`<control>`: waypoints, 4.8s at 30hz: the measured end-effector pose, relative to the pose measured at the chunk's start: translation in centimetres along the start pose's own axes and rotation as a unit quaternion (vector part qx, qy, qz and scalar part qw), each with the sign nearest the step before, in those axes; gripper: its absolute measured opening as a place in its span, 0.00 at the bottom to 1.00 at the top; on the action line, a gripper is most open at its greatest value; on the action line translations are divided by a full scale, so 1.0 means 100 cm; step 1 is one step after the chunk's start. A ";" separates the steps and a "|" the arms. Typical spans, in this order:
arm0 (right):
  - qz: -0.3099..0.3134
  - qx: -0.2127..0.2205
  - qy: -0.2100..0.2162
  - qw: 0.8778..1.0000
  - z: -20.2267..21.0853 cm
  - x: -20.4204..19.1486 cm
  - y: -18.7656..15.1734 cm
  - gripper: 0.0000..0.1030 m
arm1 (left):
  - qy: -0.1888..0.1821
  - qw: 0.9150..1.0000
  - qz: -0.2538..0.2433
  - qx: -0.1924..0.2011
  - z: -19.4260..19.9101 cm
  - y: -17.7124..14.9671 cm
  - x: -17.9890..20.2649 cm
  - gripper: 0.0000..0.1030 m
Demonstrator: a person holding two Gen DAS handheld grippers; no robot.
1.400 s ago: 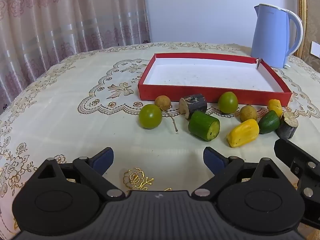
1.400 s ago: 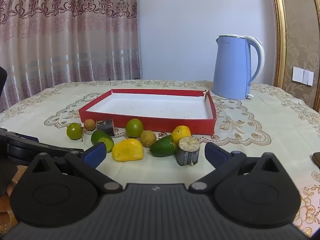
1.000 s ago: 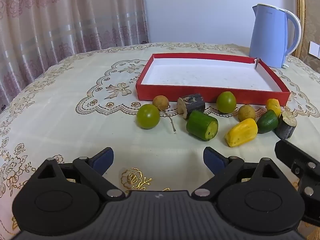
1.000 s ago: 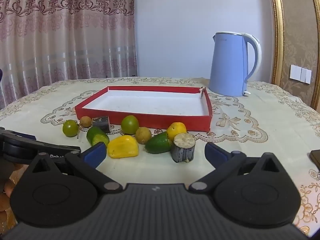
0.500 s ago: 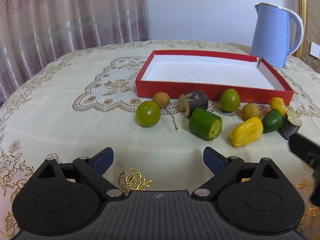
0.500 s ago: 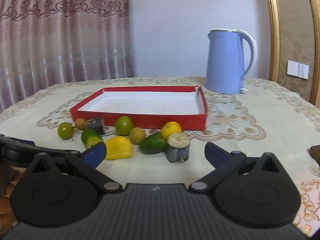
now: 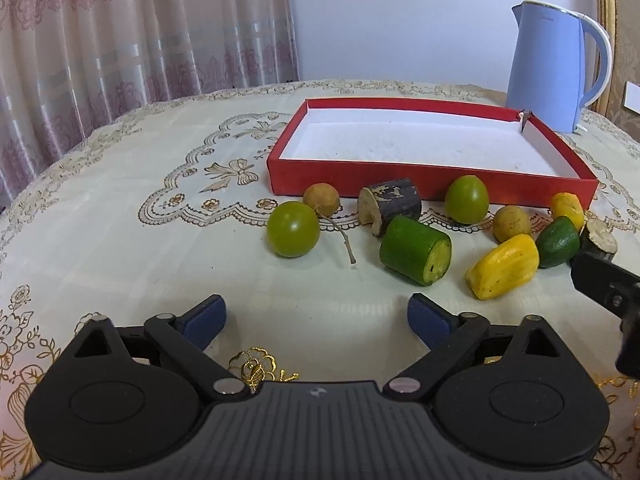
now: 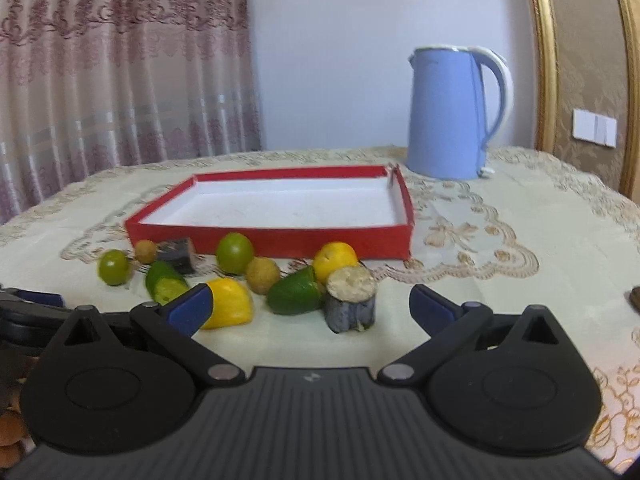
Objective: Organize fruits
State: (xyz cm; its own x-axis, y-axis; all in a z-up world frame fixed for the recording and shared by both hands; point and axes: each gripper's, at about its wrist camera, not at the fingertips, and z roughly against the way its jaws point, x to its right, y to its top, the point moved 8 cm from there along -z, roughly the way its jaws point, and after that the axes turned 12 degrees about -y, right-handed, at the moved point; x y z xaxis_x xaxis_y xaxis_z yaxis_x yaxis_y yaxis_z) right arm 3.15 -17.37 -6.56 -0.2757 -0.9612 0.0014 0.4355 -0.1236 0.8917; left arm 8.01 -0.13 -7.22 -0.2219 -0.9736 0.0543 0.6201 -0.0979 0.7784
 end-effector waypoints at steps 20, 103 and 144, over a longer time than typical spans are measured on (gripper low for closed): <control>-0.035 -0.002 -0.002 0.999 -0.002 0.012 -0.001 1.00 | -0.004 1.000 0.006 0.010 -0.001 -0.001 -0.003 0.99; -0.021 0.001 -0.004 1.000 -0.001 0.009 -0.002 1.00 | -0.005 1.000 0.006 0.011 -0.002 -0.002 -0.002 1.00; -0.019 -0.006 -0.002 1.000 -0.003 0.008 -0.003 1.00 | -0.004 1.000 0.006 0.011 -0.002 -0.002 -0.002 1.00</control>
State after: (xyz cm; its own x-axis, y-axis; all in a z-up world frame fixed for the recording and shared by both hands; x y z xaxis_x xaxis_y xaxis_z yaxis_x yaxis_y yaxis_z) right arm 3.08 -18.19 -6.99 -0.2948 -0.9550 -0.0310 0.4354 -0.1631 0.8853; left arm 8.06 0.03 -7.49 -0.2210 -0.9728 0.0695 0.6064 -0.0812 0.7910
